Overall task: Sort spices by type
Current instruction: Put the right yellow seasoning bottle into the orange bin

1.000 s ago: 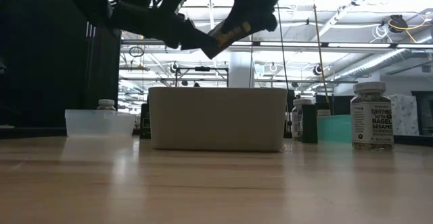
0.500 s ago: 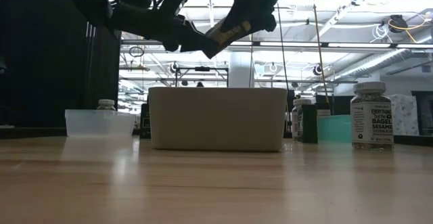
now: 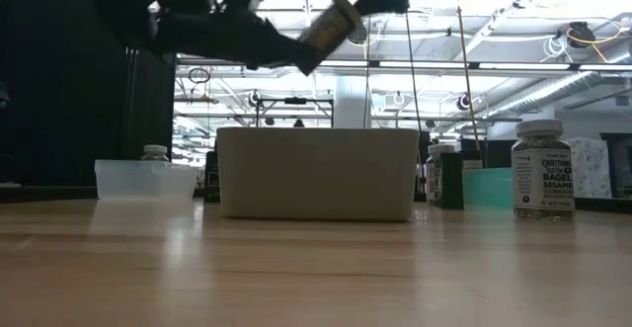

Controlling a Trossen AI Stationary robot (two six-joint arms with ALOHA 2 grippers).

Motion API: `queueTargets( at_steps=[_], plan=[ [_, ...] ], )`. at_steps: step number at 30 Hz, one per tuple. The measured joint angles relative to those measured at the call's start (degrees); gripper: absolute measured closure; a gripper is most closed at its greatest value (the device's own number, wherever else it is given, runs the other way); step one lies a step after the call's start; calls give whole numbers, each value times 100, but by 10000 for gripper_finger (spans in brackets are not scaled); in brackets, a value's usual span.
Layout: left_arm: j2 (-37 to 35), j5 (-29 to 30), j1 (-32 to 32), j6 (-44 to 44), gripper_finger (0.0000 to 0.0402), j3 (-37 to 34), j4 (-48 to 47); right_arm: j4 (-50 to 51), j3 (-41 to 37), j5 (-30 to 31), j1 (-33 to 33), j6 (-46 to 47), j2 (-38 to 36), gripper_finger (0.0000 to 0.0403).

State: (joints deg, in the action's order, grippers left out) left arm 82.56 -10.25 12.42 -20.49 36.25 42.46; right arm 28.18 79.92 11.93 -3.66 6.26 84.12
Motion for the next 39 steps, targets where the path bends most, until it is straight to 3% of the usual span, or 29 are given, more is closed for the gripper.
queueTargets(
  at_steps=[4,8,11,28,39],
  plan=[
    [-5,-214,-6,370,175,-442,1204,-171,5,51,301,-454,-155,80],
    [-11,-521,-2,760,175,-669,1997,-598,-2,667,637,-949,-194,79],
    [-12,-812,-10,1001,175,-701,2441,-897,2,786,785,-1175,-187,79],
    [-24,-616,-18,940,175,-692,2456,-1573,-11,403,682,-1194,109,80],
    [-24,-582,-15,920,175,-690,2521,-1770,-8,111,452,-1201,214,122]
  ],
)
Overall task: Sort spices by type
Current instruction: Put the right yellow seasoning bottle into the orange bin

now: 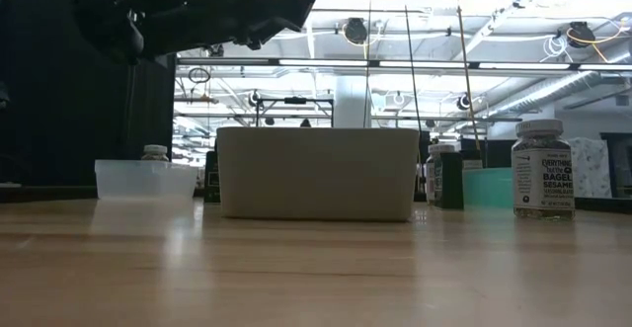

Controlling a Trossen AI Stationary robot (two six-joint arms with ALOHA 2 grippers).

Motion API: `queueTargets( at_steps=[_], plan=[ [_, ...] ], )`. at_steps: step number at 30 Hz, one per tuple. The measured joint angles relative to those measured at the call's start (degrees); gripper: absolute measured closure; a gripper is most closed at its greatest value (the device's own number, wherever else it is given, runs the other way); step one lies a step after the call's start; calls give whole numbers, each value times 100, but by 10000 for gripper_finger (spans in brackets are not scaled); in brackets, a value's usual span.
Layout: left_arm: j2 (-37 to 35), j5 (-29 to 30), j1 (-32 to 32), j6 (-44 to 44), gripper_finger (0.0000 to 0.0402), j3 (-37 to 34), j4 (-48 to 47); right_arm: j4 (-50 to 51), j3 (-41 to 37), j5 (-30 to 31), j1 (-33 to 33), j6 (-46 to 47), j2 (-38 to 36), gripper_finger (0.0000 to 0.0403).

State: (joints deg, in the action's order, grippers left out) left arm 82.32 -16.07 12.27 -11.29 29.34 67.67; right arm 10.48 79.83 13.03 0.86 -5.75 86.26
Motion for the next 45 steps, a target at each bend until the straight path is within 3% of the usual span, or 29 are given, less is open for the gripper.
queueTargets(
  at_steps=[9,15,21,31,39,45],
  plan=[
    [-5,10,0,42,174,7,18,-74,0,-16,-11,55,0,200],
    [-4,34,-2,39,111,7,1,-96,0,33,-39,205,0,203],
    [-7,631,-1,176,101,11,-375,19,0,35,-279,482,-13,203],
    [-104,2642,-2,188,98,11,-1782,1170,402,129,-1317,1009,-44,203],
    [-652,2686,-216,144,98,7,-2081,1067,411,20,-2526,942,400,203],
    [-1531,2685,-451,-138,98,7,-2492,382,409,-895,-3229,899,1084,203]
  ],
)
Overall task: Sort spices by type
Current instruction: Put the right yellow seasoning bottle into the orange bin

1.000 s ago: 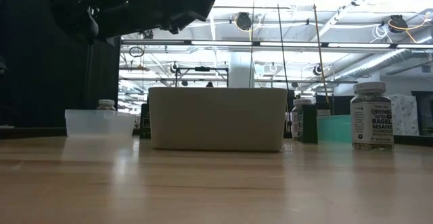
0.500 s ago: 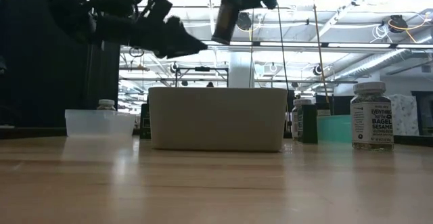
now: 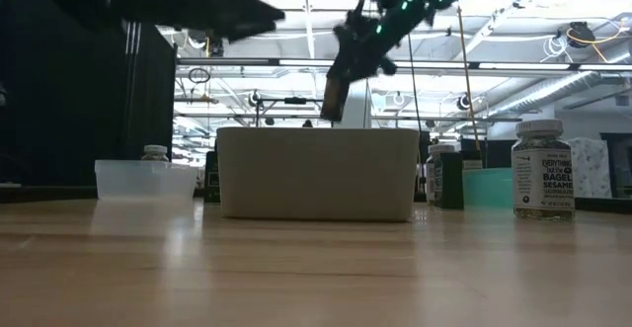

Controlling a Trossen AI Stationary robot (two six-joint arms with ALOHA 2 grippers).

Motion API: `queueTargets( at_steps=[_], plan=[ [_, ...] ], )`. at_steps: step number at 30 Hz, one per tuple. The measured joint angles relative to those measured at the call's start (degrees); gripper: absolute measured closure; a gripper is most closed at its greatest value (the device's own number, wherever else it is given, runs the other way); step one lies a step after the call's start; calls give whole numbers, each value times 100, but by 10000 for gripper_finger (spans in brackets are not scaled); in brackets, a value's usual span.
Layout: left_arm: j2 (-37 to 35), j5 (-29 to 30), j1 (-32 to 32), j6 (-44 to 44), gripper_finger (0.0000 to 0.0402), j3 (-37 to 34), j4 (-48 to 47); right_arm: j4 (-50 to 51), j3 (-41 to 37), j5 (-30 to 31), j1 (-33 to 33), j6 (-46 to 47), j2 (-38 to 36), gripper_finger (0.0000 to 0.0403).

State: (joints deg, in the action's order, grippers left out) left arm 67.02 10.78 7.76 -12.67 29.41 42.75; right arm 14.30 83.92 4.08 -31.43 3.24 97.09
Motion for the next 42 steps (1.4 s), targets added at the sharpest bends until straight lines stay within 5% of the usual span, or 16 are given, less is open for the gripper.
queueTargets(
  at_steps=[18,42],
  plan=[
    [-2114,17,-41,20,98,0,-1936,-332,153,-561,-309,-117,1331,203],
    [-2208,21,-41,37,97,0,-2254,-565,153,-571,-384,-135,1745,177]
  ],
)
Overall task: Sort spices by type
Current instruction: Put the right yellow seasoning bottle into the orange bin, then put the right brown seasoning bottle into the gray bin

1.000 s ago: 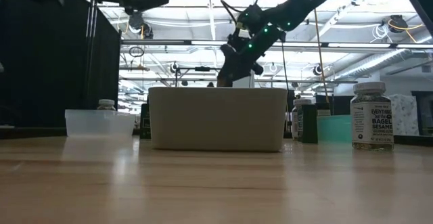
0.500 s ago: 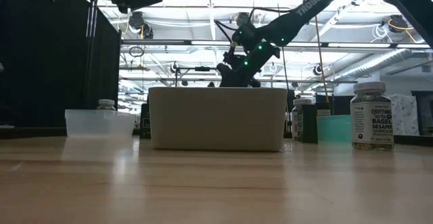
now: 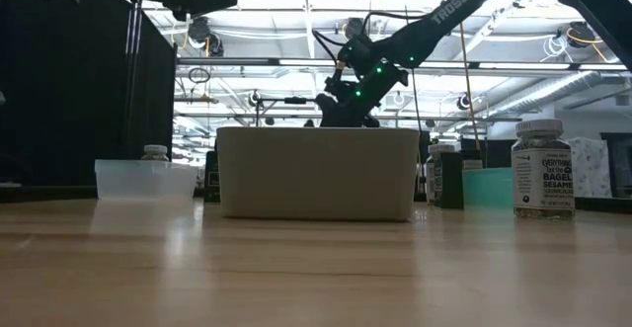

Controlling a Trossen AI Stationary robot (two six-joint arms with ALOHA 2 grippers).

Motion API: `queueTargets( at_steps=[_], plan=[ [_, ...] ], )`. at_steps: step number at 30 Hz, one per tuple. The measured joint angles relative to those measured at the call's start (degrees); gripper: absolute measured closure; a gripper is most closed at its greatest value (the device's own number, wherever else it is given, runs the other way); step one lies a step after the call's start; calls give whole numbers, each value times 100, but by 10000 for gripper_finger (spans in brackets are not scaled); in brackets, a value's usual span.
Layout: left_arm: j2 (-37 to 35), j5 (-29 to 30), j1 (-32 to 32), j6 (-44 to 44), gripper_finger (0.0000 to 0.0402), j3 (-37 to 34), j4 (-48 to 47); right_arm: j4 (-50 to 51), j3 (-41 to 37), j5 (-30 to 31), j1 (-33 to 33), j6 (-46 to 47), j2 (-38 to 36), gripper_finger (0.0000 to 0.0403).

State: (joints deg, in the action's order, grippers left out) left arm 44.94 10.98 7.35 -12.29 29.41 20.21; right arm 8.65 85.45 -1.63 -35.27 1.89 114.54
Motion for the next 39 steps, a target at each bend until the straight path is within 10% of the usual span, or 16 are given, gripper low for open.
queueTargets(
  at_steps=[32,39],
  plan=[
    [3,-4,0,210,98,0,-252,45,-8,8,40,-54,-340,104],
    [5,-932,-131,605,98,-2,-436,63,-39,3,1016,-468,-1105,108]
  ],
)
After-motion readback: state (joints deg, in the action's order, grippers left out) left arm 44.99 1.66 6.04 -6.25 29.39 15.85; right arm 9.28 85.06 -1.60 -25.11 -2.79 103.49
